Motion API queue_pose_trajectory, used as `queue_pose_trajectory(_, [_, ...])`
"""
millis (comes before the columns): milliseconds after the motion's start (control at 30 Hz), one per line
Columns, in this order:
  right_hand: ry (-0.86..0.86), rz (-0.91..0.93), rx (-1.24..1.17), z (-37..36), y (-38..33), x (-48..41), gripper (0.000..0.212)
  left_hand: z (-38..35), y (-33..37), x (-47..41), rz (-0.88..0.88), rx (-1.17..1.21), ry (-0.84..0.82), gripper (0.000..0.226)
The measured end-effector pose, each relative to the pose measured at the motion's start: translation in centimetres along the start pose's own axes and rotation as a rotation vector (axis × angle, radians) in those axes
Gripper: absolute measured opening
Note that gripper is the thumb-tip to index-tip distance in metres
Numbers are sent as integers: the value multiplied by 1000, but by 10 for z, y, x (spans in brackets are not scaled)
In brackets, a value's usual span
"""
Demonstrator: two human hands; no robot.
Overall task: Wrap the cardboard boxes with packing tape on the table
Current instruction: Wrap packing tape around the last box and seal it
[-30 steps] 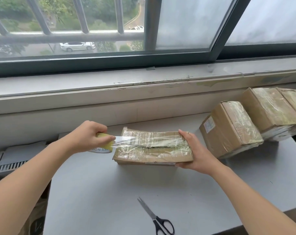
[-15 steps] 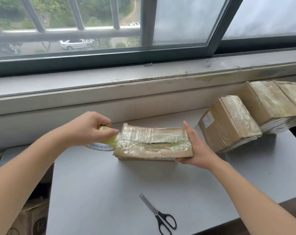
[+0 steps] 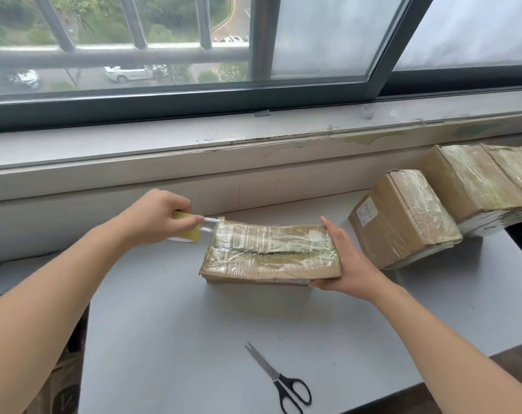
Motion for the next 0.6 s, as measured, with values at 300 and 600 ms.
queue_pose_trajectory(300, [-4, -11, 0, -2, 1, 0, 137, 11, 8, -24, 46, 6, -154, 42])
queue_pose_trajectory(600, [4, -22, 2, -3, 0, 0, 136, -48, -36, -24, 184, 135, -112, 49])
Point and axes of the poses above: each hand's wrist, its own x-axis away from the middle knuckle, its own z-axis out of the back of the hand, y = z × x, the point moved 6 cm from there along -x, towards the middle knuckle, and after that the axes turned 6 degrees about z, right-handed, at the moved point
